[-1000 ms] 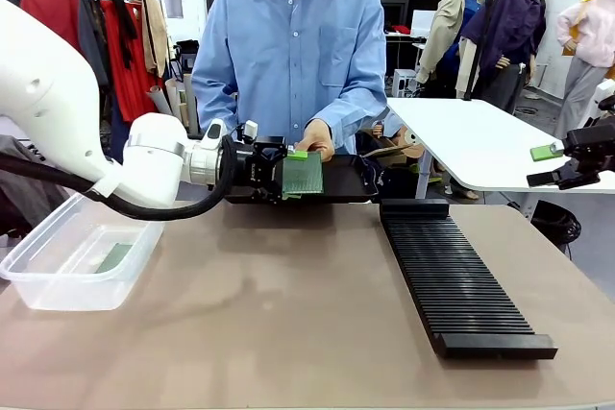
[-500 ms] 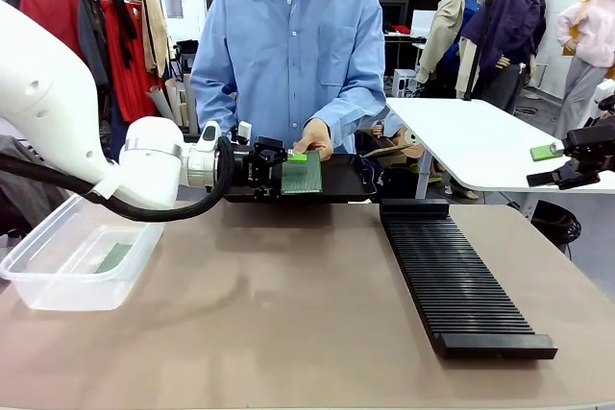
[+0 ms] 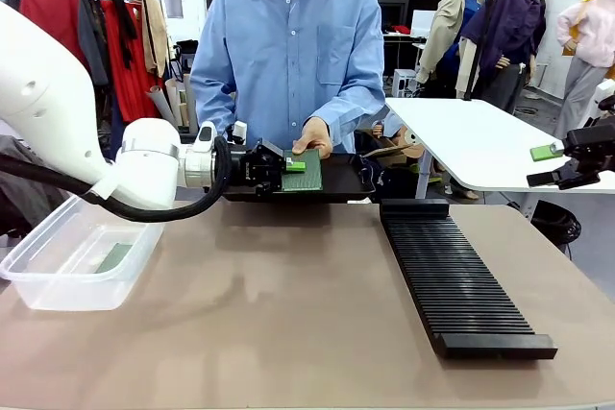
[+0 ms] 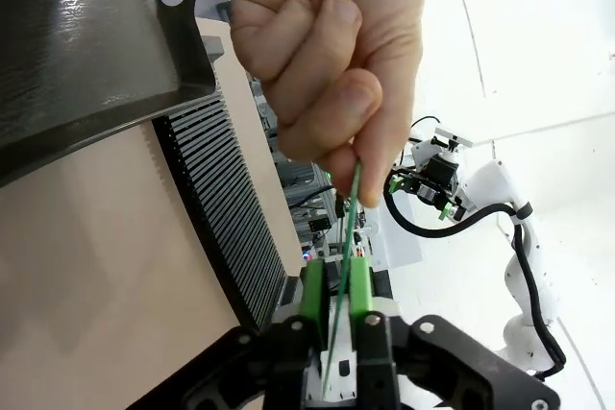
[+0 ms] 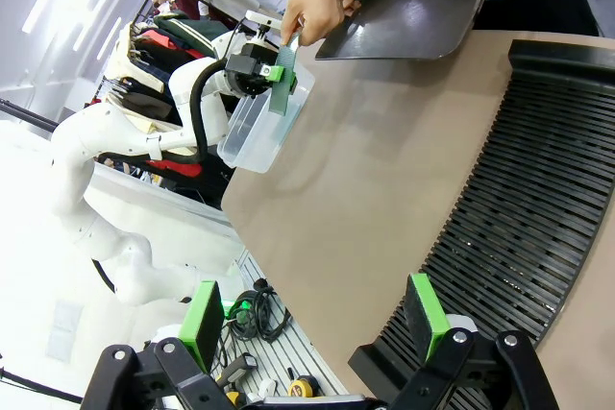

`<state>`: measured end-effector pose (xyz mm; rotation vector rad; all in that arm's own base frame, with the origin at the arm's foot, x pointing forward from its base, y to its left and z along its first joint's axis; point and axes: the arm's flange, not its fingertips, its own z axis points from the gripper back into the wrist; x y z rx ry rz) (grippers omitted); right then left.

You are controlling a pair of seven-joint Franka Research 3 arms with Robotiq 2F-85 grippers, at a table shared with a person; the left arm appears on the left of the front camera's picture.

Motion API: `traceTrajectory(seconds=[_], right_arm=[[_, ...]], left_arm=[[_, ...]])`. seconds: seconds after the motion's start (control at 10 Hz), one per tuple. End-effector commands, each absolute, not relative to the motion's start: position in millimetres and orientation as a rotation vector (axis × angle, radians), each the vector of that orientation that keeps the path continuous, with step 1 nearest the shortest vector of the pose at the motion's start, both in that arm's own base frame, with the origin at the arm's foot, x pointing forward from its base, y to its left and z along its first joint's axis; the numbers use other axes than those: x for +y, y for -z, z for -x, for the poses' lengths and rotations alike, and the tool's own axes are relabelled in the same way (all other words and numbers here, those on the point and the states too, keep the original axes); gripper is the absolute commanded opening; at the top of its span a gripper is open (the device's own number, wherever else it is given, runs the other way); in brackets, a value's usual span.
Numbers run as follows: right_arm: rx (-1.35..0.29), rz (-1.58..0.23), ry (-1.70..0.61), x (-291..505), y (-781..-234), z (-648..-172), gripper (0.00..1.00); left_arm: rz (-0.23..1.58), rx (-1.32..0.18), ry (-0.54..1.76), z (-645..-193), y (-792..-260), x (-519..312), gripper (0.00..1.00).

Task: Sort PCBs into racks and boxes based on the side picked up.
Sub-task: Pick up the Blank PCB handed by the Human, then if the short side of the Blank PCB is picked up, insert it into the PCB Rack ; if the long side is picked up, place it in the Organizing box.

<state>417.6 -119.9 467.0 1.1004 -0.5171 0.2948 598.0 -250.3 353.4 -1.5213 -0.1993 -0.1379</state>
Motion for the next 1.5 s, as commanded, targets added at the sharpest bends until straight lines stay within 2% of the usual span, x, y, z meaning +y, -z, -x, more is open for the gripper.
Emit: traceTrajectory(seconds=[0.0,0.3,0.4,0.5,1.4], right_arm=[[-0.517,-1.105,-0.292,-118.5,-469.2,-417.2,1.0],[-0.517,-1.105,-0.292,-118.5,-469.2,-417.2,1.0],[-0.517,-1.105,-0.292,-118.5,-469.2,-417.2,1.0],[-0.517,-1.105,-0.292,-118.5,-469.2,-417.2,1.0],[-0.517,-1.105,-0.292,-118.5,-469.2,-417.2,1.0]], left_arm=[[1.55,-0.241,0.142,-589.0,-353.1,-246.1,0.0],[1.562,-0.21,0.157,-589.7,-352.9,-246.5,0.0],[1.543,-0.125,0.173,-590.5,-352.6,-247.8,0.0],[1.536,-0.204,0.142,-596.1,-354.4,-250.0,0.0],[1.536,-0.204,0.142,-596.1,-354.4,-250.0,0.0]])
